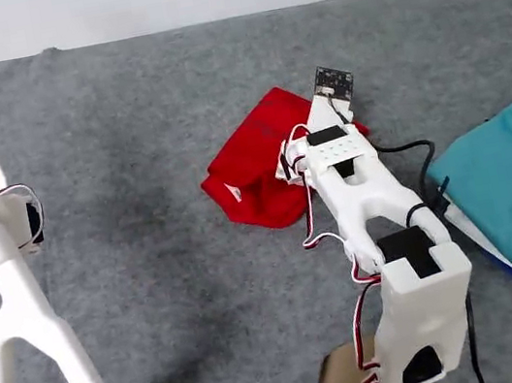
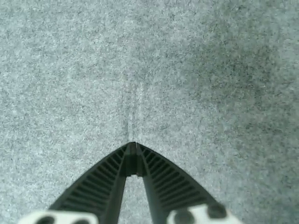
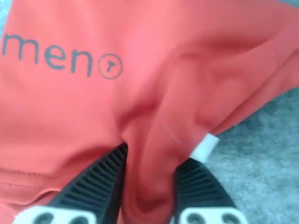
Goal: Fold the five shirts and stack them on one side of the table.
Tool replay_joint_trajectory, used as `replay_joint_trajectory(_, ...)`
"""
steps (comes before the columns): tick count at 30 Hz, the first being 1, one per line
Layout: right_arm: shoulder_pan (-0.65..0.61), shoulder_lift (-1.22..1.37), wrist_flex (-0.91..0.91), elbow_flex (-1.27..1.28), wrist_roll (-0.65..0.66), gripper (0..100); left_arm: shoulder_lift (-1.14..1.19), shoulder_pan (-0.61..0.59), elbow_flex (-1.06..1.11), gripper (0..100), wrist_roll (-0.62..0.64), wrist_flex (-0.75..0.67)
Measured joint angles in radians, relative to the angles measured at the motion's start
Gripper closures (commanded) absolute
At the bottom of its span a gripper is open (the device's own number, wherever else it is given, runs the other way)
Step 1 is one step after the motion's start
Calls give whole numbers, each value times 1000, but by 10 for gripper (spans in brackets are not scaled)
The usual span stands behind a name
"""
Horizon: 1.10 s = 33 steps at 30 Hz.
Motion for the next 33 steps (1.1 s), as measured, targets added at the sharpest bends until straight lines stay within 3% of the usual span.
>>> replay_joint_trajectory(16,-2,-100,253,-133,2,989,0,0,0,997,0,0)
replay_joint_trajectory(24,0,-172,298,-133,29,989,0,0,0,997,0,0)
replay_joint_trajectory(33,91,-219,298,-133,71,989,0,0,0,997,0,0)
